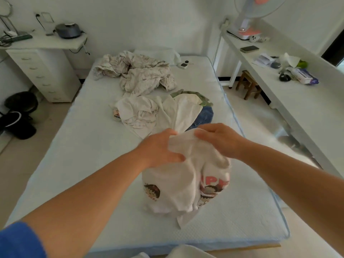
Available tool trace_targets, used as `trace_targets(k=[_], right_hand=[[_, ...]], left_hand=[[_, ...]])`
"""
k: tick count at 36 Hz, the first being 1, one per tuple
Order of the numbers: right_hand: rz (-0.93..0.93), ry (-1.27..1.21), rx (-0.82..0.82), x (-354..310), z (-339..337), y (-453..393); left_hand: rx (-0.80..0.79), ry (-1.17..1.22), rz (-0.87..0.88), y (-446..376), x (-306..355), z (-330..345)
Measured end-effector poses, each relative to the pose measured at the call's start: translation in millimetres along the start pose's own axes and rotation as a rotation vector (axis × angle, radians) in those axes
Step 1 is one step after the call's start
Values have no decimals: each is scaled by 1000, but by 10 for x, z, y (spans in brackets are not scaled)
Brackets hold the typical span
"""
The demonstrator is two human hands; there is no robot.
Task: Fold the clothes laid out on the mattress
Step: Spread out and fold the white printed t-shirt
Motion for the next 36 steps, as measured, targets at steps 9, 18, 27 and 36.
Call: trace_targets(k=[9,18,27,36], right_hand=[[-82,243,223,-4,143,-118],[288,446,311,752,488,-228],[424,-191,295,990,698,-120],[221,-453,162,104,-21,-278]], left_hand=[[144,113,188,-144,236,-39],[537,532,50,-173,-210,-571],[587,322,-196,-202,-1021,-980],[420,316,-137,-231,-1228,-1454]])
Point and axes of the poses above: each hand's wrist, its own y-axis away from the middle knuckle, its own z-axis out of the palm, x = y × z, the point moved 6 cm from there along -y, towards the middle knuckle, and after that the axes turned 6 degrees about -z, right-handed, at the moved point
